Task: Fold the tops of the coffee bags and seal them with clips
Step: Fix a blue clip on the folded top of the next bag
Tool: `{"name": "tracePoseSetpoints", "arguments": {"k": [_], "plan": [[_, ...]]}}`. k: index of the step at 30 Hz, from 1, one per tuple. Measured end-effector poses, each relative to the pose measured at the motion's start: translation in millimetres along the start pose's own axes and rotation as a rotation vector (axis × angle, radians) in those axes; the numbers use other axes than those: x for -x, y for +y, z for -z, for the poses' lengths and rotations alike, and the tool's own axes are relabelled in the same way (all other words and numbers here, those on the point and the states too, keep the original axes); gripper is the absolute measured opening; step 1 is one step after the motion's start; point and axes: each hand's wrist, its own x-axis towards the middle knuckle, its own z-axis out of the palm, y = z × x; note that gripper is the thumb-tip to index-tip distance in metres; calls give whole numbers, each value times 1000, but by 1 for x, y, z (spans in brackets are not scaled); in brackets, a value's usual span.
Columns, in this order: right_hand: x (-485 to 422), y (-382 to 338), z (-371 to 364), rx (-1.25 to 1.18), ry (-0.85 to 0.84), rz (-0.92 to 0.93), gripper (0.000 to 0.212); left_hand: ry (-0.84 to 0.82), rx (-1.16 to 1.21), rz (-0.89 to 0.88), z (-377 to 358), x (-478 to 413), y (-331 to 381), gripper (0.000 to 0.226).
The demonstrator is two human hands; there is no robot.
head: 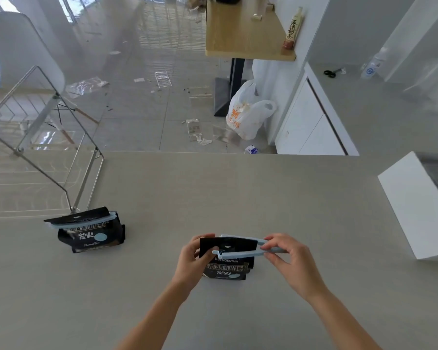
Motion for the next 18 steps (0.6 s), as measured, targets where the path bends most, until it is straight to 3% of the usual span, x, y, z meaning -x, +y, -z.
{"name": "tracePoseSetpoints", "arguments": {"k": [3, 9, 18], "plan": [[0, -6, -11, 18, 35, 52, 27, 12, 19, -48, -2, 3, -2, 28], [-8, -19, -21, -135, 18, -57, 40, 22, 61, -28, -3, 2, -5, 21], [-24, -44, -25, 300, -244, 97, 35, 22, 110, 5, 1, 2, -5, 25]]}}
